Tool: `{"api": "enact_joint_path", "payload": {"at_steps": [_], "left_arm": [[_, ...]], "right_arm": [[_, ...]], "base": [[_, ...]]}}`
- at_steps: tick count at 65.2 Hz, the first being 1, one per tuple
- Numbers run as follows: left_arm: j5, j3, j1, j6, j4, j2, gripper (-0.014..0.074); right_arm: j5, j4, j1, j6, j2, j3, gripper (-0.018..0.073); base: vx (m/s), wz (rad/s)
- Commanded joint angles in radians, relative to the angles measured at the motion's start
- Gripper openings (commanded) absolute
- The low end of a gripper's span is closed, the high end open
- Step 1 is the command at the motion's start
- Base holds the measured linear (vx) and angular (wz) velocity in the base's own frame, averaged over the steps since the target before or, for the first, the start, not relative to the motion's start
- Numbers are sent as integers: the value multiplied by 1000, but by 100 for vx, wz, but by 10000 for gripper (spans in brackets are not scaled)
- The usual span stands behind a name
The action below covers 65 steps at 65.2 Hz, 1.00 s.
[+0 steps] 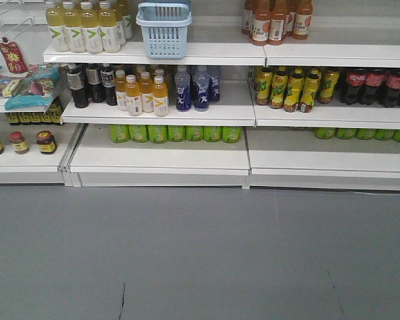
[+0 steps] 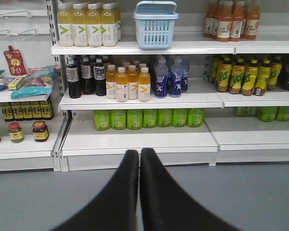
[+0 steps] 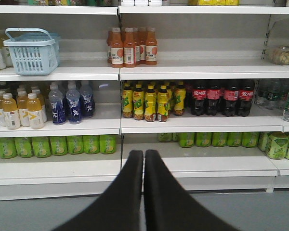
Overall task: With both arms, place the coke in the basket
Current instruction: 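Drive the base toward the shelf holding the light-blue basket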
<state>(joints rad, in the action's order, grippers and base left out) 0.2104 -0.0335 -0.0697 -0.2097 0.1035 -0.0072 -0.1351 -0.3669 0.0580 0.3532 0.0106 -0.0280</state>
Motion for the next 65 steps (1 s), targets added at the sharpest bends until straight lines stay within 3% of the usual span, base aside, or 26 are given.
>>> {"api": "enact_joint_path", "payload": {"at_steps": [1, 65], "left_arm": [[-72, 1, -2, -13, -9, -20, -6], [-72, 1, -2, -13, -9, -20, -6]], "right_arm": [[72, -14, 0, -5, 18, -11, -5], [72, -14, 0, -5, 18, -11, -5]], "base": [[0, 0], [0, 0]]}}
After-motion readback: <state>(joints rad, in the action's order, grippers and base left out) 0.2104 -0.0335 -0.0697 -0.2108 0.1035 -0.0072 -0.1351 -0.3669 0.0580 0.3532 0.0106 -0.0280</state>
